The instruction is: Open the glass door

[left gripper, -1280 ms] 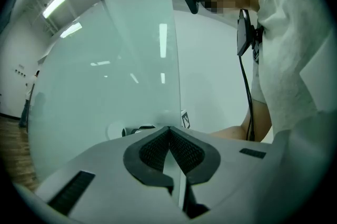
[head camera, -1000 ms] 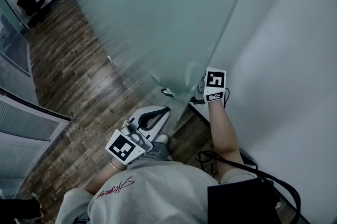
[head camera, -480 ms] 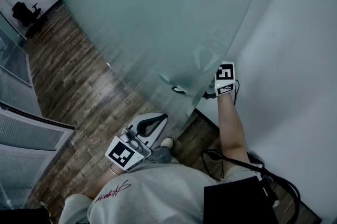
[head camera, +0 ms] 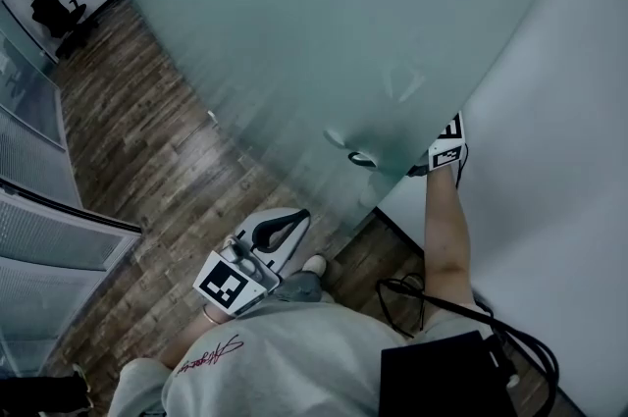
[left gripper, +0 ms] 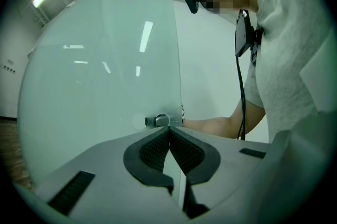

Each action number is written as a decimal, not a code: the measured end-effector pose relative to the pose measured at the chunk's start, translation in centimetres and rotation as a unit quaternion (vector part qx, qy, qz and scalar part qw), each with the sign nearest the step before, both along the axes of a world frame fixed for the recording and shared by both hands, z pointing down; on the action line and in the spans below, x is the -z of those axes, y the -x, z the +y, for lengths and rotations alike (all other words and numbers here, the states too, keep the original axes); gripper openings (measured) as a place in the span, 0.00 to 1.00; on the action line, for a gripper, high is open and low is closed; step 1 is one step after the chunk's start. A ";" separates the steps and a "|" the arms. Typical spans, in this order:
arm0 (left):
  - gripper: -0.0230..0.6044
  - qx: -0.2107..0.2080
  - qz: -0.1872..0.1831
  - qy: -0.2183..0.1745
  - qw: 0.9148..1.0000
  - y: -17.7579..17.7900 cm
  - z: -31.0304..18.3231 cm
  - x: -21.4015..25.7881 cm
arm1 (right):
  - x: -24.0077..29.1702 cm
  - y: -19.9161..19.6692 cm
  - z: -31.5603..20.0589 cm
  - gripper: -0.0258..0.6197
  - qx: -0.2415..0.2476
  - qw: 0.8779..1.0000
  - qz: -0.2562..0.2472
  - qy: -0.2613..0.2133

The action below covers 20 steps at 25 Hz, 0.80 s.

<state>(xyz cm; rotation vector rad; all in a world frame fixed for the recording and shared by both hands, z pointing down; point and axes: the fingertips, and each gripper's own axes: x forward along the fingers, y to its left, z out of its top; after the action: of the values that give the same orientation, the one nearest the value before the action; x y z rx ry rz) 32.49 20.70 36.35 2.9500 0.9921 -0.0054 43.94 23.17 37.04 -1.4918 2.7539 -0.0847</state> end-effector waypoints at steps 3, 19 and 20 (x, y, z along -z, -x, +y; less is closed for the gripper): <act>0.06 0.001 0.002 0.003 1.000 0.0 -0.3 -0.1 | -0.3 -0.7 0.2 0.21 0.001 1.000 -0.003 0.005; 0.06 0.003 0.005 0.010 1.000 -1.1 0.1 -0.4 | -1.0 -1.3 0.1 0.22 -0.002 0.999 0.003 0.046; 0.06 0.000 0.007 0.010 1.000 -1.2 0.4 -0.2 | -1.0 -1.3 0.2 0.22 -0.004 0.999 0.002 0.051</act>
<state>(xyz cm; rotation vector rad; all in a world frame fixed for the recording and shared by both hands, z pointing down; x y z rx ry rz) 33.71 21.09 36.56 2.9356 0.9864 -0.0353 45.28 23.34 38.02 -1.5277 2.7855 -0.2266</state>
